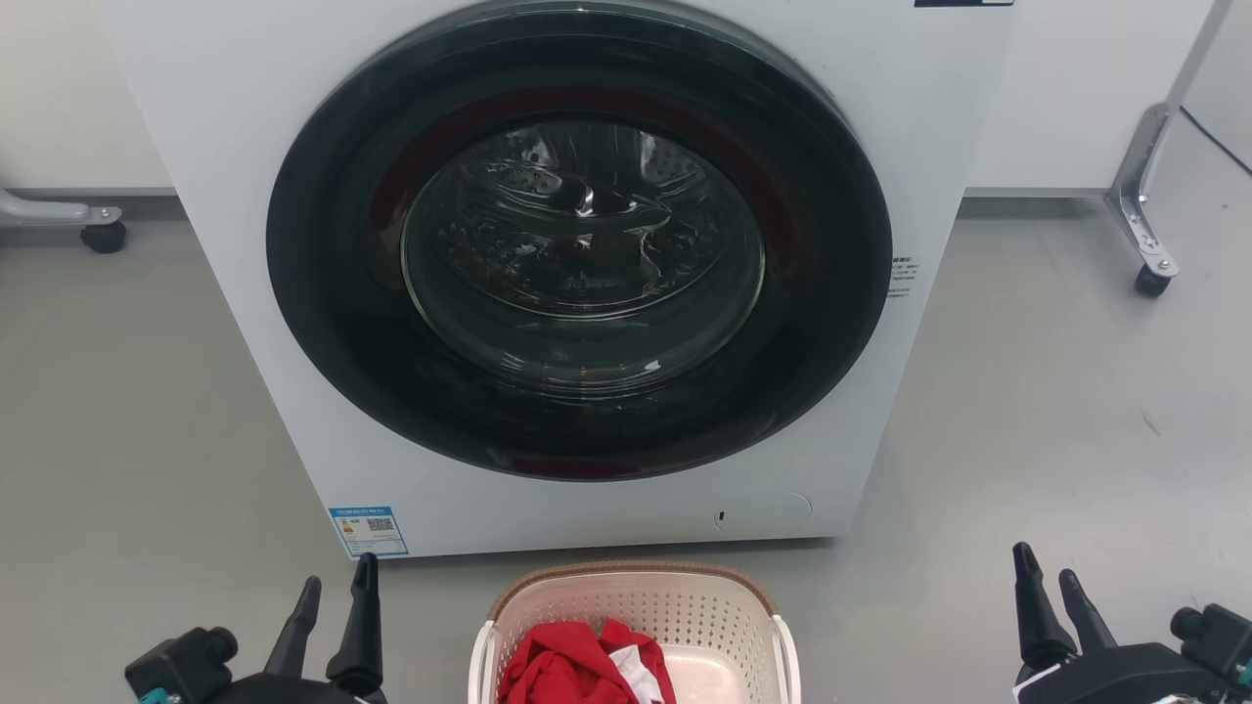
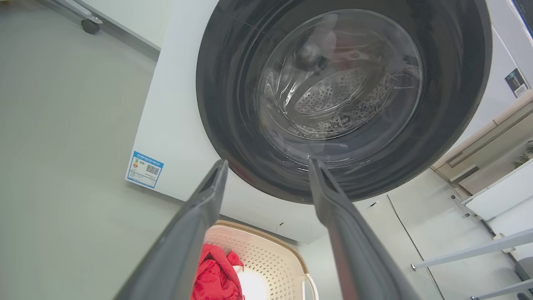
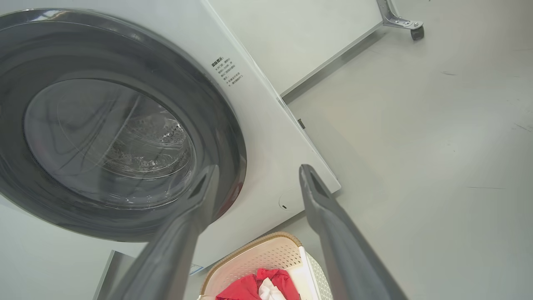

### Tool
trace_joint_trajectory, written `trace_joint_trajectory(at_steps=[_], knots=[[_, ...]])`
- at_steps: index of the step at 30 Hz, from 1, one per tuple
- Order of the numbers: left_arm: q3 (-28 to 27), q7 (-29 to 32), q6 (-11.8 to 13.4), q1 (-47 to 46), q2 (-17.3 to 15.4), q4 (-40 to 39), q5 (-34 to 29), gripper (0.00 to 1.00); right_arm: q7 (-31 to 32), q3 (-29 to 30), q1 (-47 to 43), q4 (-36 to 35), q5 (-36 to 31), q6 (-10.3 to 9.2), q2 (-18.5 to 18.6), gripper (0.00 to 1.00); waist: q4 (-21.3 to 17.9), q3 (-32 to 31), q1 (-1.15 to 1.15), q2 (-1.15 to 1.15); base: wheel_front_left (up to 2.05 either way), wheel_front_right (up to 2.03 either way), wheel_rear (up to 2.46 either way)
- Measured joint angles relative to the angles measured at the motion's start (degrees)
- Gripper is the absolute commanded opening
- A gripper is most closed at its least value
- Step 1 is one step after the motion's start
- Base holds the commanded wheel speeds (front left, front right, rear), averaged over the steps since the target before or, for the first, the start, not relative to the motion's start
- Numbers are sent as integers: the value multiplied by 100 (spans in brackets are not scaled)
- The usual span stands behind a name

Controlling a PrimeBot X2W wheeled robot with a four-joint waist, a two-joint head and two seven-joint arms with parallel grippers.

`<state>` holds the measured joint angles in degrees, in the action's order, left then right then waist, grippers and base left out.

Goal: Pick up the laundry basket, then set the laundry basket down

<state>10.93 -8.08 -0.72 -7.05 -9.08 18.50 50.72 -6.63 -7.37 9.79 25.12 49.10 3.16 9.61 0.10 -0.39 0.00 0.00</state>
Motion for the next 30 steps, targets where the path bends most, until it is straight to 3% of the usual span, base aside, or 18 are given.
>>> trace_joint_trajectory(at_steps=[30], knots=[[464, -547, 534, -218, -122, 302, -2649, 100, -665, -889, 277, 383, -2548, -327, 375, 100, 17, -9, 0, 0, 0, 0, 0]])
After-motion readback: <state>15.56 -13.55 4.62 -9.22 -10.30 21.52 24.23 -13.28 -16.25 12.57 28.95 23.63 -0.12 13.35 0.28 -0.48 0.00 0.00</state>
